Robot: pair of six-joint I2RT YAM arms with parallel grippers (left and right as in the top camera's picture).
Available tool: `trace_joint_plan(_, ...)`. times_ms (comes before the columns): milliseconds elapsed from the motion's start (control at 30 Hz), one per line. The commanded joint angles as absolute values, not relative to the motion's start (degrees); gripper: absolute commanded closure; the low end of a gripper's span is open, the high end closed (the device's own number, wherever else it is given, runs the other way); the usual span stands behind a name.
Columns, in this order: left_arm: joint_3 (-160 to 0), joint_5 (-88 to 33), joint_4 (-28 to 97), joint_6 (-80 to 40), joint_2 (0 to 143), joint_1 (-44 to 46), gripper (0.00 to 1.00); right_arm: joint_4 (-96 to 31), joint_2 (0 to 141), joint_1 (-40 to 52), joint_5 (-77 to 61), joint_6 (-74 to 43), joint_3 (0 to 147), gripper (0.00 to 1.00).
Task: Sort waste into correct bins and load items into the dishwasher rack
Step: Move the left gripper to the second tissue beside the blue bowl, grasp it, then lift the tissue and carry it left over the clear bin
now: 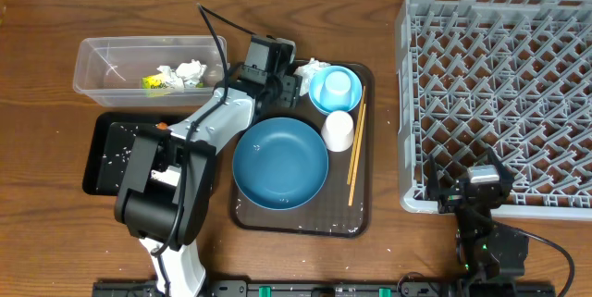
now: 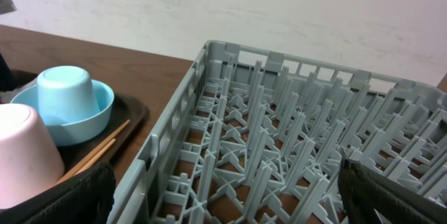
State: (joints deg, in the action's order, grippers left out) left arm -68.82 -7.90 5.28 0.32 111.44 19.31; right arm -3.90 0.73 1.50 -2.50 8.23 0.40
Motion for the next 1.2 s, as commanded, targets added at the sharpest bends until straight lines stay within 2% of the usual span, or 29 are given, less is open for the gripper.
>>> trace_joint_plan(0,-68.90,-8.54,4.71,1.93,112.12,19.49,0.29,-4.12,0.75,2.28,-1.89,8.86,0.32,0.01)
trace_joint_plan(733,-68.90,-8.58,-2.00,1.85,117.14,20.84,0.29,-4.12,0.75,2.28,-1.91,8.84,0.32,0.01)
trace_joint_plan(800,-68.90,-8.58,-1.87,1.85,117.25,20.95,0.36,-4.12,0.75,2.28,-1.89,8.84,0.32,0.01)
trace_joint_plan(900,-68.90,-8.58,-1.72,1.85,117.36,20.97,0.59,-4.12,0.75,2.28,-1.89,8.84,0.32,0.01)
trace_joint_plan(967,-68.90,-8.58,-1.58,1.83,117.36,20.97,0.70,-4.12,0.75,2.28,-1.89,8.84,0.32,0.01)
trace_joint_plan(1100,-68.90,-8.56,-1.61,0.64,117.34,20.97,0.81,-4.12,0.75,2.28,-1.89,8.84,0.32,0.01)
trace_joint_plan(1167,-68.90,-8.56,-1.61,-0.27,116.99,20.97,0.93,-4.12,0.75,2.28,-1.89,8.84,0.32,0.01)
